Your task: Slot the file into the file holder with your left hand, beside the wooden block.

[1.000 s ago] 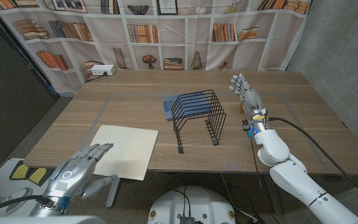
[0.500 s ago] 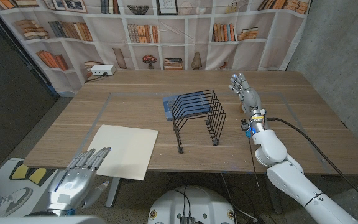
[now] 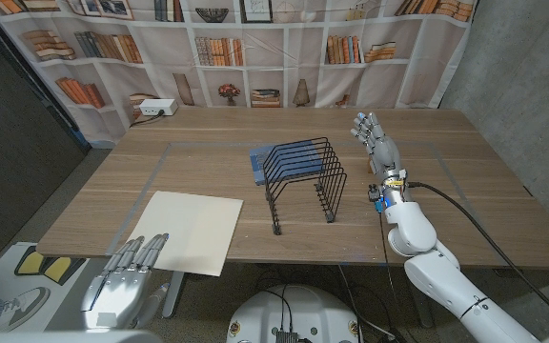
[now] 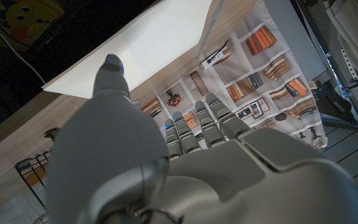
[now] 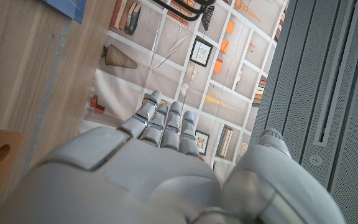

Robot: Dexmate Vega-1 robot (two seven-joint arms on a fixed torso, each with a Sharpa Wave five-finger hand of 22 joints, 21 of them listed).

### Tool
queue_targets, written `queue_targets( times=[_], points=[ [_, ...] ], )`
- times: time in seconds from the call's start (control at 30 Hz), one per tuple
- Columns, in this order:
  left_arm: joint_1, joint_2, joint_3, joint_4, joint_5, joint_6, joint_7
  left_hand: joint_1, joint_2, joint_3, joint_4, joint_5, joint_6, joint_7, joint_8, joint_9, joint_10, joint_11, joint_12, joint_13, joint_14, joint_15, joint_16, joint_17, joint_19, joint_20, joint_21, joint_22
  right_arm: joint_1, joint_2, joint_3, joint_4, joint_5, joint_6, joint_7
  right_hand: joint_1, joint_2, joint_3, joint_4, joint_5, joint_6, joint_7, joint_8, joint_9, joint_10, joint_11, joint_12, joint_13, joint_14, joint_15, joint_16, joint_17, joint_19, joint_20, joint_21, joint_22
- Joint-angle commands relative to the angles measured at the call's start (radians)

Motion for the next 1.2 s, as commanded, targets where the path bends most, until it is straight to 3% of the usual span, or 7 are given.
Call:
queue_targets(
  times=[0.03, 0.23, 0.33, 0.5, 0.73, 1.0, 1.2],
  points=[
    [-0.067, 0.093, 0.100, 0.072, -0.072, 0.111, 0.082, 0.012, 0.015, 0.000, 0.004, -0.004, 0.019, -0.006, 0.010, 0.002, 0.017, -0.002, 0.011, 0.002, 0.010, -0.109, 0.005, 0.004, 0.004, -0.071, 0.007, 0.006, -0.002, 0.034, -0.004, 0.045, -0.013, 0.069, 0.003, -0.009, -0.001, -0.005, -0.001, 0.007, 0.007, 0.001, -0.001, 0.003, 0.008, 0.000, 0.003, 0.005, 0.010, 0.001, 0.000, 0.004, 0.008, -0.032, -0.002, 0.004],
    [-0.108, 0.125, 0.155, 0.117, -0.101, 0.167, 0.121, 0.031, 0.023, 0.006, 0.004, -0.011, 0.021, -0.012, 0.011, 0.002, 0.015, -0.002, 0.008, 0.001, -0.011, -0.107, -0.002, 0.003, -0.023, -0.072, -0.001, 0.007, -0.002, 0.041, -0.002, 0.053, -0.016, 0.078, 0.003, -0.009, 0.000, -0.006, -0.002, 0.007, 0.009, 0.000, 0.000, 0.003, 0.010, 0.001, 0.003, 0.005, 0.011, 0.002, 0.000, 0.004, 0.011, -0.032, -0.003, 0.004],
    [-0.134, 0.132, 0.185, 0.150, -0.129, 0.185, 0.166, 0.057, 0.032, 0.015, 0.001, -0.019, 0.026, -0.010, 0.012, 0.003, 0.021, 0.001, 0.009, 0.001, -0.015, -0.114, -0.002, 0.002, -0.027, -0.108, 0.000, 0.006, 0.002, 0.040, -0.002, 0.053, -0.017, 0.072, 0.007, -0.009, 0.000, -0.006, -0.002, 0.007, 0.010, 0.000, 0.000, 0.003, 0.010, 0.001, 0.003, 0.005, 0.012, 0.002, 0.000, 0.004, 0.011, -0.032, -0.004, 0.004],
    [-0.177, 0.160, 0.232, 0.200, -0.177, 0.211, 0.212, 0.081, 0.051, 0.028, 0.002, -0.029, 0.016, -0.001, 0.007, 0.003, 0.007, 0.010, 0.003, 0.000, -0.027, -0.110, -0.005, 0.002, -0.044, -0.108, -0.003, 0.006, 0.009, 0.037, -0.005, 0.050, -0.020, 0.065, 0.013, -0.009, 0.000, -0.006, -0.002, 0.007, 0.010, -0.001, -0.001, 0.003, 0.009, 0.002, 0.002, 0.005, 0.012, 0.003, 0.000, 0.004, 0.013, -0.032, -0.006, 0.004],
    [-0.246, 0.202, 0.300, 0.260, -0.242, 0.242, 0.251, 0.113, 0.087, 0.049, 0.006, -0.051, 0.009, -0.009, 0.005, 0.005, -0.012, 0.014, -0.001, 0.001, -0.050, -0.107, -0.006, 0.004, -0.070, -0.102, -0.006, 0.006, 0.009, 0.042, -0.008, 0.048, -0.021, 0.063, 0.011, -0.010, 0.000, -0.007, -0.003, 0.007, 0.011, -0.001, -0.001, 0.003, 0.009, 0.001, 0.001, 0.005, 0.013, 0.002, 0.000, 0.004, 0.014, -0.031, -0.009, 0.004],
    [-0.327, 0.209, 0.366, 0.321, -0.314, 0.301, 0.313, 0.166, 0.145, 0.089, 0.005, -0.084, -0.004, 0.013, 0.000, 0.007, -0.026, 0.035, 0.001, 0.001, -0.064, -0.083, -0.003, 0.006, -0.094, -0.075, -0.004, 0.008, 0.004, 0.054, -0.012, 0.064, -0.013, 0.079, 0.012, -0.011, 0.001, -0.008, -0.003, 0.008, 0.012, -0.001, -0.001, 0.003, 0.013, 0.001, 0.002, 0.005, 0.017, 0.002, 0.001, 0.004, 0.016, -0.032, -0.012, 0.004],
    [-0.383, 0.219, 0.400, 0.356, -0.383, 0.301, 0.370, 0.181, 0.158, 0.101, 0.005, -0.096, -0.003, 0.021, 0.001, 0.008, -0.026, 0.040, 0.003, 0.002, -0.066, -0.076, -0.002, 0.006, -0.098, -0.069, -0.001, 0.008, 0.014, 0.061, -0.023, 0.091, -0.006, 0.087, 0.027, -0.011, 0.001, -0.008, -0.004, 0.008, 0.012, -0.001, -0.002, 0.003, 0.015, -0.002, 0.002, 0.005, 0.019, 0.002, 0.001, 0.004, 0.019, -0.031, -0.013, 0.004]
  ],
)
